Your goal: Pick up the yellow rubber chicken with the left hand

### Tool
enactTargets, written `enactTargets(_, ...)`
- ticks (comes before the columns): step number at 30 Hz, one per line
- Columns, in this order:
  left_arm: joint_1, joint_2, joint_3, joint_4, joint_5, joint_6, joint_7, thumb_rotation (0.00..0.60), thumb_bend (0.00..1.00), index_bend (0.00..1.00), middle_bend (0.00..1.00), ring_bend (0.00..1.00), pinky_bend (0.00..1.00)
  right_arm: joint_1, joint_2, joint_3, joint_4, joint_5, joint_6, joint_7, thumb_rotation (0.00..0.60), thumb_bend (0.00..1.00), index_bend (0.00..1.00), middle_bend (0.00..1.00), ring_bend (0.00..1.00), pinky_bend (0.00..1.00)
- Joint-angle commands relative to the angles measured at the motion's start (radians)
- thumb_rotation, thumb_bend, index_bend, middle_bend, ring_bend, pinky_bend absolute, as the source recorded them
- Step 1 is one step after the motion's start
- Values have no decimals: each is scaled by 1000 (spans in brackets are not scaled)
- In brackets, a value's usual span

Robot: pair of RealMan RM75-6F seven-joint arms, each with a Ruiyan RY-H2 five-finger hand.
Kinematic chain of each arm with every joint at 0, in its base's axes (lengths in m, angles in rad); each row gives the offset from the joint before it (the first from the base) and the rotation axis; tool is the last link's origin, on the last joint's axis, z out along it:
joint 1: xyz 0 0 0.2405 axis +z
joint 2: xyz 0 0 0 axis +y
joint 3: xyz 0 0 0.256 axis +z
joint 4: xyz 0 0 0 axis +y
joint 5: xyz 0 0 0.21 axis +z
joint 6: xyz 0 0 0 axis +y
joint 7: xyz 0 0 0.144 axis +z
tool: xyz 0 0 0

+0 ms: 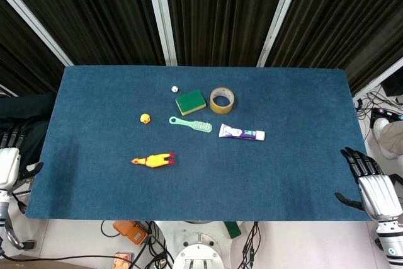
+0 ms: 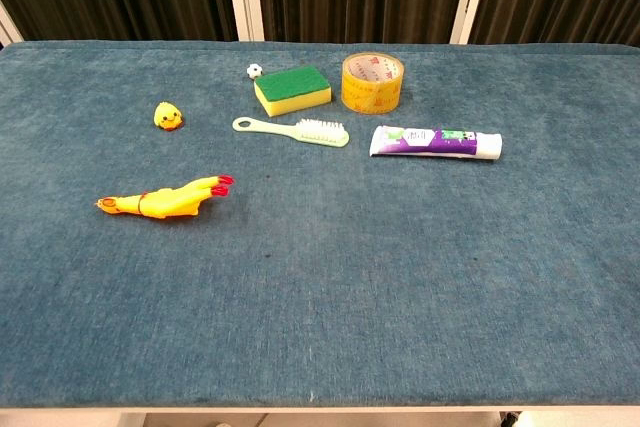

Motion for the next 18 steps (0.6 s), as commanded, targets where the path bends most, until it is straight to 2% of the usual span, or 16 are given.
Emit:
enactTargets(1, 0, 0, 0, 0, 0, 0, 0, 600, 193, 122, 19, 0, 97, 1, 1, 0, -2, 0, -1, 0, 600, 213, 51, 126, 166, 193)
enactTargets(14, -5, -1, 6, -9, 4, -14, 5, 600, 193, 122, 19, 0, 96, 3, 3, -1, -7, 7, -7, 2, 600, 213, 51, 126, 166, 193)
enactTargets(18, -6, -3, 17, -46, 21, -16, -6, 600, 193, 122, 19, 0, 97, 2, -1, 1, -13, 12, -8, 1, 600, 213, 51, 126, 166, 193)
